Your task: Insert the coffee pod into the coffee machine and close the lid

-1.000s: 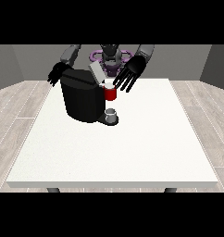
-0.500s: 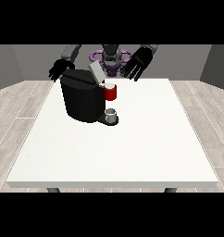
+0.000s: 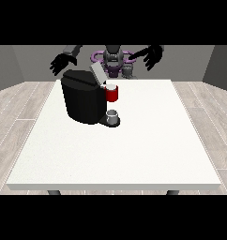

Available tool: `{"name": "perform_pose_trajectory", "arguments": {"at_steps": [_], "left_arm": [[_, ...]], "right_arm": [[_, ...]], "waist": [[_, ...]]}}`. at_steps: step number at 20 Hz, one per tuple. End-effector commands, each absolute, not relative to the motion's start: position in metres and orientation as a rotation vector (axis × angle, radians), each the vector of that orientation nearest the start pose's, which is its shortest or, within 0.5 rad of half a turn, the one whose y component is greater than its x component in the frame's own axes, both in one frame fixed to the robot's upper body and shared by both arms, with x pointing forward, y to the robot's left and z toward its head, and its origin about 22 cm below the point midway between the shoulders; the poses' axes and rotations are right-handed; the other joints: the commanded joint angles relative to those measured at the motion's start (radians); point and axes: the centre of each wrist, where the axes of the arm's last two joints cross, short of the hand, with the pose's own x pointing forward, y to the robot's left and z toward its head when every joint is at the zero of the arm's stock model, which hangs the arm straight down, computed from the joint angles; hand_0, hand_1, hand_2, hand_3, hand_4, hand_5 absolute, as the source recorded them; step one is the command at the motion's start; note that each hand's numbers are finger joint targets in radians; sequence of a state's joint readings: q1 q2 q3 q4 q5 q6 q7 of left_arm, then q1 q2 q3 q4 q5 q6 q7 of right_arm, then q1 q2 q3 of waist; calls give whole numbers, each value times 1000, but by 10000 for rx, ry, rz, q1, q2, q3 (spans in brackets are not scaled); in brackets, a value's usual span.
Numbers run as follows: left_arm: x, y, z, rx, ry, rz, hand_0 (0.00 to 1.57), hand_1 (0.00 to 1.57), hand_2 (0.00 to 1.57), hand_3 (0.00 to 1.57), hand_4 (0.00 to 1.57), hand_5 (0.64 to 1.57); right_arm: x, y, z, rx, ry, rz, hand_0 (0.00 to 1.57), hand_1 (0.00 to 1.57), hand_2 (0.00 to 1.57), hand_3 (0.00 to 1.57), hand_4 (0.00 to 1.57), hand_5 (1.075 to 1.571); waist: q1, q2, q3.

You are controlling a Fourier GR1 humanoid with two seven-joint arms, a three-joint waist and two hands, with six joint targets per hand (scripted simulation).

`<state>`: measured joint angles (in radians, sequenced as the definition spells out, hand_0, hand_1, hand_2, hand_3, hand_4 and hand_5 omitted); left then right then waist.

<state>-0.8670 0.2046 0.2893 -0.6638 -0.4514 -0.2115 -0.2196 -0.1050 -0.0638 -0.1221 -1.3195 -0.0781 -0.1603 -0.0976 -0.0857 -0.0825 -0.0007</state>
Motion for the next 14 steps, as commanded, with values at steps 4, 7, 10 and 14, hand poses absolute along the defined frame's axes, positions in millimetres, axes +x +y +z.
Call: {"name": "perform_pose_trajectory", "arguments": {"at_steps": [4,7,10,14], "left_arm": [[394,235,4,88,-15173,-3839,0,0,0,0,191,1571],[384,257,-10,-353,-14707,-2990,0,0,0,0,215,1571],[368,259,-29,-261,-14619,-2621,0,0,0,0,0,1571],[351,253,-44,-985,-14727,-2159,0,0,0,0,0,1571]], "right_arm": [[249,-281,-35,-2298,-14903,-1047,0,0,0,0,390,1571],[274,-272,8,-1289,-15192,-595,0,0,0,0,289,1571],[280,-264,30,-956,-15950,126,0,0,0,0,0,1571],[280,-283,35,-615,-15907,308,0,0,0,0,0,1571]], "waist": [[1064,-1489,4],[1040,-1751,-5],[986,-1676,0],[1451,-1757,6]]}}
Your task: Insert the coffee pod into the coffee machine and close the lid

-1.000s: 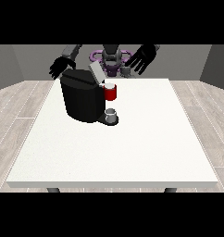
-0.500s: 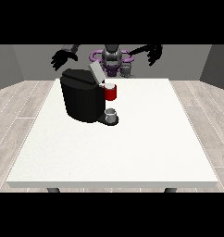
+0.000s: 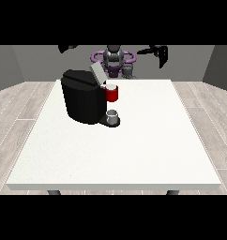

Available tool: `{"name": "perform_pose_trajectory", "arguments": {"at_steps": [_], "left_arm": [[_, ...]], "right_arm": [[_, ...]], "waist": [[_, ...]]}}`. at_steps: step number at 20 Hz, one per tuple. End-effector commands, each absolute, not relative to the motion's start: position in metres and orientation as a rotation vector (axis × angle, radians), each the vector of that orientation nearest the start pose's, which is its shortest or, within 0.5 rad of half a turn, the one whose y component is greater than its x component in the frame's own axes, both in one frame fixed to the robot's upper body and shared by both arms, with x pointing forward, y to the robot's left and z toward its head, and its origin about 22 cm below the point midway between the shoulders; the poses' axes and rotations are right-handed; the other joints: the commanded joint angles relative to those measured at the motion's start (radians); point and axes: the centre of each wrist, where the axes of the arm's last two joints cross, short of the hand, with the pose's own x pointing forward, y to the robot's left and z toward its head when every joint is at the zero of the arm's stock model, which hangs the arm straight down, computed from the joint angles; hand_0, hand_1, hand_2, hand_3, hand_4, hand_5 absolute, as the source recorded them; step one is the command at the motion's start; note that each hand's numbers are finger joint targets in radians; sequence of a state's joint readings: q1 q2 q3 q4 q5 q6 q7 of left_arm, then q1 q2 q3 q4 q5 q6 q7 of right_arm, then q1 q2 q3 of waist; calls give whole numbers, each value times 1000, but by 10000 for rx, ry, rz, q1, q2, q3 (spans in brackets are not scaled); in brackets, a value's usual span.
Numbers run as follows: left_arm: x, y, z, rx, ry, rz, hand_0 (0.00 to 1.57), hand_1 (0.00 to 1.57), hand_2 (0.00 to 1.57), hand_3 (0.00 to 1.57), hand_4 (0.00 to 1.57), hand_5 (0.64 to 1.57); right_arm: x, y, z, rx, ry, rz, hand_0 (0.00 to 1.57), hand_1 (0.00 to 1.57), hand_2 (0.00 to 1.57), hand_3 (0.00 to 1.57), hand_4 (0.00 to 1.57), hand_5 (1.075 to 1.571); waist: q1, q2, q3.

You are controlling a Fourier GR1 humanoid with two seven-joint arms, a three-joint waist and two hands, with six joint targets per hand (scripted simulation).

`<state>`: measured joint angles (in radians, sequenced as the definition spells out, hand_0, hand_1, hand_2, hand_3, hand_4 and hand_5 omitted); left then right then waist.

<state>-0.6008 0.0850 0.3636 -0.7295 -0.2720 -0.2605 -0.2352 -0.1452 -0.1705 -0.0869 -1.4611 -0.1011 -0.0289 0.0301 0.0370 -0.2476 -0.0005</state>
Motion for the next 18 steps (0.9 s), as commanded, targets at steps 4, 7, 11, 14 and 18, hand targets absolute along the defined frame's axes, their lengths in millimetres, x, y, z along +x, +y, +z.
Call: {"name": "perform_pose_trajectory", "arguments": {"at_steps": [4,7,11,14,18], "left_arm": [[345,248,-45,-1733,-14068,-1938,0,0,0,0,140,1571],[338,253,-44,-1864,-14981,-2055,0,0,0,0,0,1571],[343,244,-18,-1503,-15605,-1663,0,0,0,0,222,1571],[336,230,-11,-1869,-15251,-1874,0,0,0,0,0,1571],[322,250,-8,-1689,-15483,-1486,0,0,0,0,0,1571]], "right_arm": [[275,-264,18,-707,-15540,986,0,0,0,0,0,1571],[305,-265,58,-867,-16428,1422,0,0,0,0,137,1571],[307,-247,49,-293,-16834,1903,0,0,0,0,161,1571],[310,-250,35,-672,-16253,1826,0,0,0,0,123,1571],[321,-247,42,-181,-16512,1327,0,0,0,0,0,1571]], "waist": [[940,-430,7],[1051,474,3],[764,927,6],[1350,675,9],[1213,1313,7]]}}
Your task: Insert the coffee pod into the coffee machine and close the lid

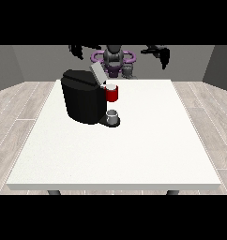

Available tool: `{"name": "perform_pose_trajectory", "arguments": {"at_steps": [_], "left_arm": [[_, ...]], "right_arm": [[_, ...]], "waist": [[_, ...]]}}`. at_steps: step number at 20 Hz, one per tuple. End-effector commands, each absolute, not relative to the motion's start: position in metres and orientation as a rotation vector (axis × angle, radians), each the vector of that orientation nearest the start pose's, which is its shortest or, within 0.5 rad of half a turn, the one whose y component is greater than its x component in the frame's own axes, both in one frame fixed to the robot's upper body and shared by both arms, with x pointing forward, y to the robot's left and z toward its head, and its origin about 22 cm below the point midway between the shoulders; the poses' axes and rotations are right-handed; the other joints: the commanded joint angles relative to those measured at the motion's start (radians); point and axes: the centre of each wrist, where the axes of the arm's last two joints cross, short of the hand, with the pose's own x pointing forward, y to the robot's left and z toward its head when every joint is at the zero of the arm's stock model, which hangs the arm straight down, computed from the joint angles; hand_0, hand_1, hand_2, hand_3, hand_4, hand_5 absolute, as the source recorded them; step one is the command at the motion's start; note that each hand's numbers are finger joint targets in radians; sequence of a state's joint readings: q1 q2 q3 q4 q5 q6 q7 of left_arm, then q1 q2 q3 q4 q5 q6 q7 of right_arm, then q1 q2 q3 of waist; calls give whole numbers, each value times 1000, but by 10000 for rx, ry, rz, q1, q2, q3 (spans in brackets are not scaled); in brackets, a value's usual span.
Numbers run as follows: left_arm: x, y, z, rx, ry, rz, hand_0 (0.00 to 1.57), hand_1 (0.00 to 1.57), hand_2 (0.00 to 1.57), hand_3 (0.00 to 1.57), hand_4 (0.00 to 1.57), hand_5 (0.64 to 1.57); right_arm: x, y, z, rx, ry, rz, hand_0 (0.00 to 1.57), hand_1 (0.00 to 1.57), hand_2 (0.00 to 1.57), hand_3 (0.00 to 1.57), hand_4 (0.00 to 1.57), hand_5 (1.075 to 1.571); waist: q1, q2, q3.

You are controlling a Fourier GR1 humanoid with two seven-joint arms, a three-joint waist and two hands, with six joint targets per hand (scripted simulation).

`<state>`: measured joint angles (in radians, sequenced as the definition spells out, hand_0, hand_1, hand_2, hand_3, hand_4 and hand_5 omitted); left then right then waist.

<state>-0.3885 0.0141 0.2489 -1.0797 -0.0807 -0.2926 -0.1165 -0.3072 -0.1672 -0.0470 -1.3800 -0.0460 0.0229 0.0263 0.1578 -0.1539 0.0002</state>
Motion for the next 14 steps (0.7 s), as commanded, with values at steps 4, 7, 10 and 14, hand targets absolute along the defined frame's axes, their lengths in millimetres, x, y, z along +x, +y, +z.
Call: {"name": "perform_pose_trajectory", "arguments": {"at_steps": [4,7,10,14], "left_arm": [[313,223,-4,-1445,-15693,-1135,0,0,0,0,0,1571],[320,264,16,-1341,-16270,-1656,0,0,0,0,0,1571],[307,245,9,-1135,-16014,-1347,0,0,0,0,0,1571],[297,257,5,-1041,-16234,-1323,0,0,0,0,0,1571]], "right_arm": [[330,-254,34,-5,-16255,1222,0,0,0,0,0,1571],[350,-255,62,122,-16750,1345,0,0,0,0,0,1571],[346,-225,43,132,-16626,1661,0,0,0,0,0,1571],[354,-220,46,188,-16554,1992,0,0,0,0,0,1571]], "waist": [[-113,717,1],[-195,1393,-1],[-399,1278,-1],[-421,1500,-2]]}}
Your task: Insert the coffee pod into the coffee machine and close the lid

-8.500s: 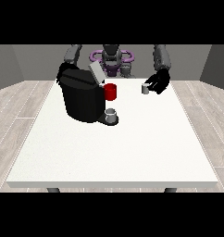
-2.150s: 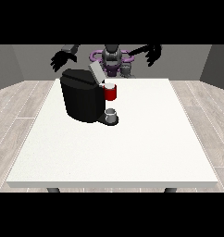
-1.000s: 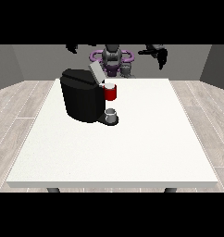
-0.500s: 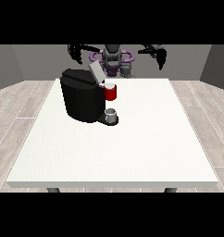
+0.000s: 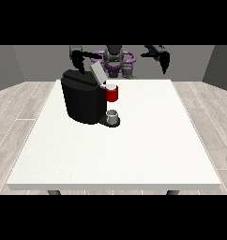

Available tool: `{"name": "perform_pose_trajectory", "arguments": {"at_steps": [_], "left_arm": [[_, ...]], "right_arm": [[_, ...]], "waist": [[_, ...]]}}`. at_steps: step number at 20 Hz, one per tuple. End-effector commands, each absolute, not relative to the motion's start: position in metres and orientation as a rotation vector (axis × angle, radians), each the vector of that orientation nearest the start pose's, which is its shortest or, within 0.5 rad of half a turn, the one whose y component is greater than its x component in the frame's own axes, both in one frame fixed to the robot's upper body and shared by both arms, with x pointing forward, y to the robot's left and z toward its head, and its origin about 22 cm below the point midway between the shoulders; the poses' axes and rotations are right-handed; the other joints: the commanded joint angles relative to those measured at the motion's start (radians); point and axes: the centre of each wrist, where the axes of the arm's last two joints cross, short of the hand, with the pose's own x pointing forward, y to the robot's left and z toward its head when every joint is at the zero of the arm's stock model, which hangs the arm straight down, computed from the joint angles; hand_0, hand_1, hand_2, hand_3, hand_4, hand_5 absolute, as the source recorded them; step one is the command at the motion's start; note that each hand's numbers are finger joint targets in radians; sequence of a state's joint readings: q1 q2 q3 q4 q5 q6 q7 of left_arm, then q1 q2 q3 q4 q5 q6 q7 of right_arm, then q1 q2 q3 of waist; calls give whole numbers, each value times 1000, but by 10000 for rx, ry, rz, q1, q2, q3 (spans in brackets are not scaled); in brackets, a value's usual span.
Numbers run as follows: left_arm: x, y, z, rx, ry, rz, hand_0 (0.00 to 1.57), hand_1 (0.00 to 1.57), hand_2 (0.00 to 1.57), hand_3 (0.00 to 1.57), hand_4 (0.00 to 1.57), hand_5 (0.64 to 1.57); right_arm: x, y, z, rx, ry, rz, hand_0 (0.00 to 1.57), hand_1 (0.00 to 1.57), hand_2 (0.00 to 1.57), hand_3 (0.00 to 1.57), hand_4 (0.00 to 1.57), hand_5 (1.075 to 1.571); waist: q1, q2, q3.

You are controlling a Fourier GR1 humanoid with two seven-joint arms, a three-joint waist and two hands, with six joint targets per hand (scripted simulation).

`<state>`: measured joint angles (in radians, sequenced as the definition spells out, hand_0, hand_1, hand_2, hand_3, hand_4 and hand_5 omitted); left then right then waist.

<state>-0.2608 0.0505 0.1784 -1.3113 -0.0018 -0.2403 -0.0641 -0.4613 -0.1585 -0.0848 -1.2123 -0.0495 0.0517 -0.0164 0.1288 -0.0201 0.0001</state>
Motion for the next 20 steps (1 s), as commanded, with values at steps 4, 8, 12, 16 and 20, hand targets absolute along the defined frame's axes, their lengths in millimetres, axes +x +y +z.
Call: {"name": "perform_pose_trajectory", "arguments": {"at_steps": [4,8,12,16,20], "left_arm": [[300,266,14,-627,-16913,-1238,0,0,0,0,0,1571],[312,253,29,-555,-16969,-1079,0,0,0,0,0,1571],[303,276,27,-809,-16980,-1398,0,0,0,0,0,1571],[302,283,24,-563,-16668,-1290,0,0,0,0,0,1571],[307,255,37,-636,-16945,-1569,0,0,0,0,0,1571]], "right_arm": [[368,-237,63,46,-16868,2454,0,0,0,0,0,1571],[377,-226,65,147,-17066,2663,0,0,0,0,0,1571],[383,-242,72,-19,-17123,2618,0,0,0,0,40,1571],[388,-221,75,37,-16872,2684,0,0,0,0,0,1571],[391,-213,68,-78,-17347,2699,0,0,0,0,0,1571]], "waist": [[-241,563,-1],[-279,831,0],[-33,938,0],[7,882,-1],[167,1054,1]]}}
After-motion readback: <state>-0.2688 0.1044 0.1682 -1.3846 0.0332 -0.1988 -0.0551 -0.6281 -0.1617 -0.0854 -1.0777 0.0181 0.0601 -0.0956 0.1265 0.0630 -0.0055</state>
